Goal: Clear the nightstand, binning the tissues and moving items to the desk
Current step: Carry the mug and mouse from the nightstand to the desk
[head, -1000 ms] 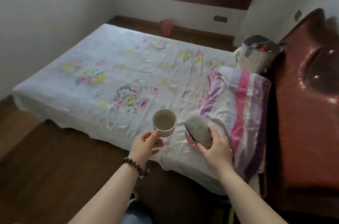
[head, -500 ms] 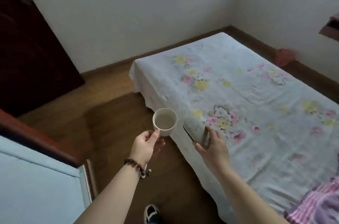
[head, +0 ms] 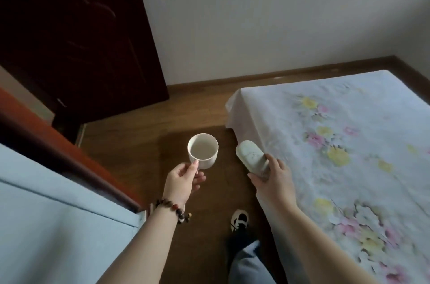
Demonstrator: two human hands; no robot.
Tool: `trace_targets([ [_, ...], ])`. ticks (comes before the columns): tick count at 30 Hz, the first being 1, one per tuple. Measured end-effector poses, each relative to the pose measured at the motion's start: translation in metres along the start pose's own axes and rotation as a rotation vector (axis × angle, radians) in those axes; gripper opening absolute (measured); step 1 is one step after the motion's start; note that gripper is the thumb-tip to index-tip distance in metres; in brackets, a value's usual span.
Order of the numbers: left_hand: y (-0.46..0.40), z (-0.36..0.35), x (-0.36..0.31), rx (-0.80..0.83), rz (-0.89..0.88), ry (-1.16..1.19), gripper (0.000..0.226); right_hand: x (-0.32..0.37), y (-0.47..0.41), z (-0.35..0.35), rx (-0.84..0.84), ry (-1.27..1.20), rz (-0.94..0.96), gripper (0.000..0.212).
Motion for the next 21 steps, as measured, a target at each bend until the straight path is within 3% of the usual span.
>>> trace_targets([
  [6, -0.122, -0.053, -0.038, -0.089, 0.03, 0.046, 0.027, 0.02, -0.13, -0.073, 0.008, -0.006, 0.025, 0.066],
  [12, -0.252, -0.133, -0.123, -0.17, 0.033, 0.049, 0.026, 0.042, -0.294, -0.122, 0.07, -0.006, 0.0, 0.064],
  [21, -0.393, -0.229, -0.23, -0.153, 0.0, 0.058, 0.016, 0.078, -0.474, -0.185, 0.07, -0.05, -0.003, 0.064],
])
Point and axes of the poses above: each hand's wrist, its own y-axis away from the middle knuckle, its own z-axis out of the back of the hand, x = y × z, the point moved 6 cm from there along -y, towards the middle knuckle, and after that the axes turned 15 degrees about -x, right-handed, at the moved point
